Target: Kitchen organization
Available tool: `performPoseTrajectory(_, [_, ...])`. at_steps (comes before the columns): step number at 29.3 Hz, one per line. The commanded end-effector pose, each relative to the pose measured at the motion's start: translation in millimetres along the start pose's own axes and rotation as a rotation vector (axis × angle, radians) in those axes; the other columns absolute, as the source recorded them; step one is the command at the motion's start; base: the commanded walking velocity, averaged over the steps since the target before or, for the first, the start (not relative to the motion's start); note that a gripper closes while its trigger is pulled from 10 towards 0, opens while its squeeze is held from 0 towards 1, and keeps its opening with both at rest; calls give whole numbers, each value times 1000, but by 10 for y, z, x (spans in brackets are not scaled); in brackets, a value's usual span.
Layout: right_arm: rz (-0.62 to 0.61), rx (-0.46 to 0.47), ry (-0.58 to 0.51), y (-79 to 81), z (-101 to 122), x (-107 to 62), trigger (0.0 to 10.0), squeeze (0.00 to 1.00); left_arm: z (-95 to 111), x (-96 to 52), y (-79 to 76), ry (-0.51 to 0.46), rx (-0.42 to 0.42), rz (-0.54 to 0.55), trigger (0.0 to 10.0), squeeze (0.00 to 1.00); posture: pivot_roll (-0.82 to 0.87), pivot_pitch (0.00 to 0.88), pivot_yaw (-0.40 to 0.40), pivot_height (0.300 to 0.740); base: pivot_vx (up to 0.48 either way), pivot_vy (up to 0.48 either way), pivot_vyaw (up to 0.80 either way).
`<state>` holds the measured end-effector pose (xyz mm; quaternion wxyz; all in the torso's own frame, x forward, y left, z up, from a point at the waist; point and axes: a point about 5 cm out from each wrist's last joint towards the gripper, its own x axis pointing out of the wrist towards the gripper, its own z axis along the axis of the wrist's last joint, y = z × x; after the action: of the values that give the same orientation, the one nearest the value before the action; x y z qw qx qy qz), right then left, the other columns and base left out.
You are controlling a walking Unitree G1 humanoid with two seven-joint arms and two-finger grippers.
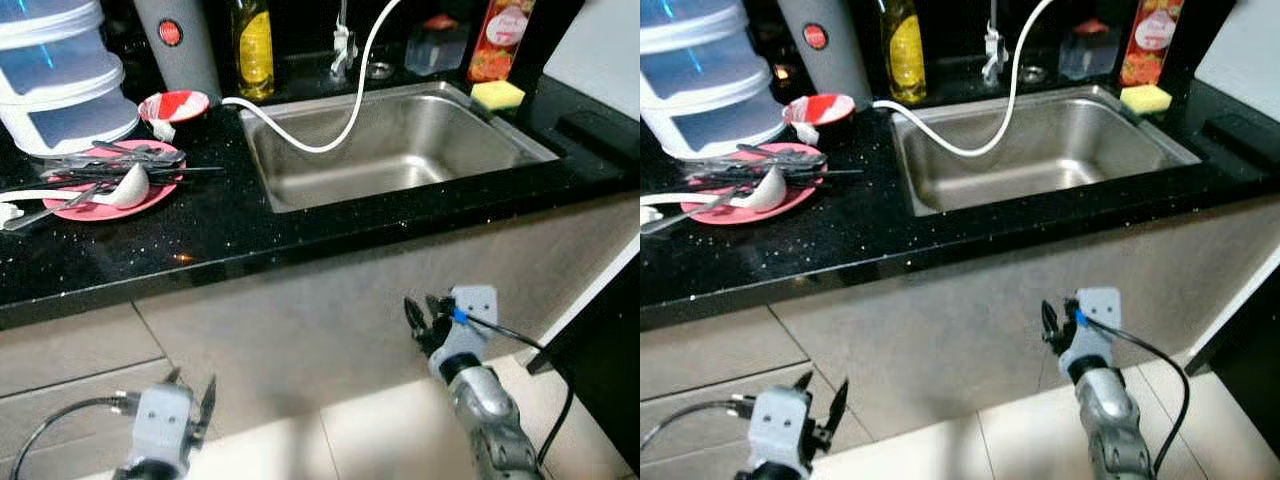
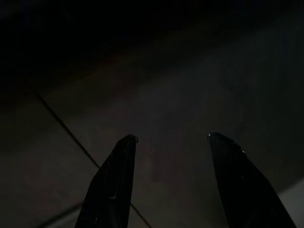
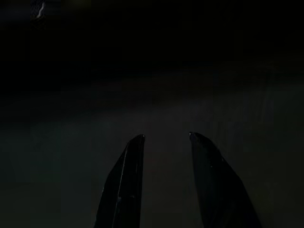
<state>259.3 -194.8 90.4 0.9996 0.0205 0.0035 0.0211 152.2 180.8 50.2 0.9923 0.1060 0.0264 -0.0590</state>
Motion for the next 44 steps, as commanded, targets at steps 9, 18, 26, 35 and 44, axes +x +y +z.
performPoseTrajectory(9, [-95,-126,-225,-274,828,82,10000,0,1165,137,352,-333,159,-75,10000,0,-23,7,43,740,0,0,0])
performPoseTrajectory(18, [-41,-45,-409,-51,1504,281,10000,0,1874,550,548,-453,-3,7,10000,0,-12,0,62,740,0,0,0])
performPoseTrajectory(26, [232,163,-447,639,1691,513,10000,0,2117,885,464,-495,-148,118,10000,0,-10,0,65,740,0,0,0])
performPoseTrajectory(35, [205,180,-540,564,1868,573,10000,0,2142,893,623,-503,-42,227,10000,0,2,0,69,740,0,0,0])
performPoseTrajectory(44, [129,115,-501,333,1761,586,10000,0,2000,810,978,-437,10,332,10000,0,1,0,75,740,0,0,0])
